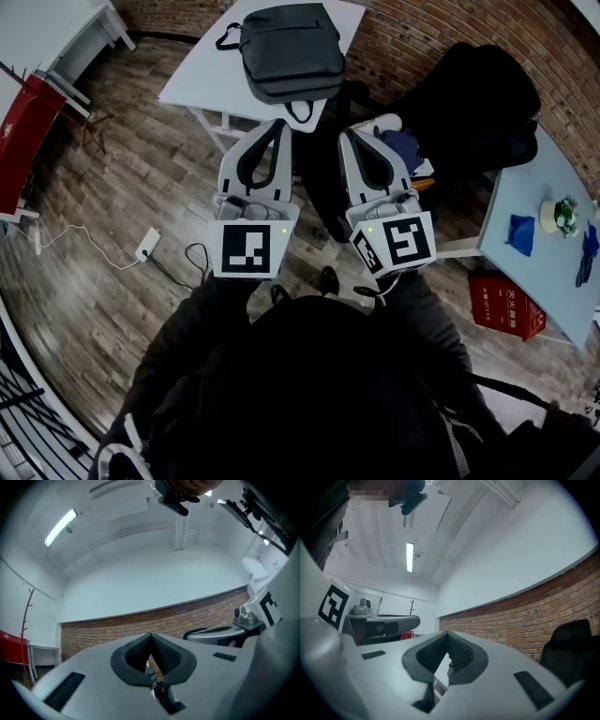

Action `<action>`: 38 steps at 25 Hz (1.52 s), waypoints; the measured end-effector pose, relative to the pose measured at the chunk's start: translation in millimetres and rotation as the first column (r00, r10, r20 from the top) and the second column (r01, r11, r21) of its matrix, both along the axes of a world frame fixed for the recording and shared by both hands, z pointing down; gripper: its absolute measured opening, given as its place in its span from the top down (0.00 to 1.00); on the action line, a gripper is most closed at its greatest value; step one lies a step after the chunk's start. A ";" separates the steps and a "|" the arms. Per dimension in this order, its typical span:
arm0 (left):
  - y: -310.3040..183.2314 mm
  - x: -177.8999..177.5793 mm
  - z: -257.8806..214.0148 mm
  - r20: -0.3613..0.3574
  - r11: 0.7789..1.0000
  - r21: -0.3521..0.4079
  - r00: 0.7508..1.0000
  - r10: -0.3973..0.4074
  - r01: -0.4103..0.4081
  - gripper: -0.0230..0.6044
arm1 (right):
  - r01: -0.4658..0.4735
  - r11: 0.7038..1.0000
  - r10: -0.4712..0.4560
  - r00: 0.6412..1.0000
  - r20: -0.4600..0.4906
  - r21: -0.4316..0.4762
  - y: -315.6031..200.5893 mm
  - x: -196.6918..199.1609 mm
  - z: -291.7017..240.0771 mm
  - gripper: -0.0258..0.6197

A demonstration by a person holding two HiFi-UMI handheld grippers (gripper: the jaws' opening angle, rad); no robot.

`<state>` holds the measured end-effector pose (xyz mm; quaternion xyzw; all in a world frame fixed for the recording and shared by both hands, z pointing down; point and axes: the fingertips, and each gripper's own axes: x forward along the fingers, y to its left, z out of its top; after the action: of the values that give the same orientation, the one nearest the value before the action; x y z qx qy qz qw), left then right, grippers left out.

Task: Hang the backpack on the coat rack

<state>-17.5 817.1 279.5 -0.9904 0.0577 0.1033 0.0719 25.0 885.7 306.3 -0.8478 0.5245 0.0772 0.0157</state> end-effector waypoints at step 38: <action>-99.9 -66.3 45.3 0.059 0.996 -0.076 0.997 -0.043 0.048 0.95 | -0.036 0.994 0.041 0.998 0.047 -0.105 -62.1 -23.8 45.5 0.94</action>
<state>-83.8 717.2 324.8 -0.9934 0.0821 0.0710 0.0372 1.2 823.6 351.9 -0.8590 0.5109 0.0292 -0.0172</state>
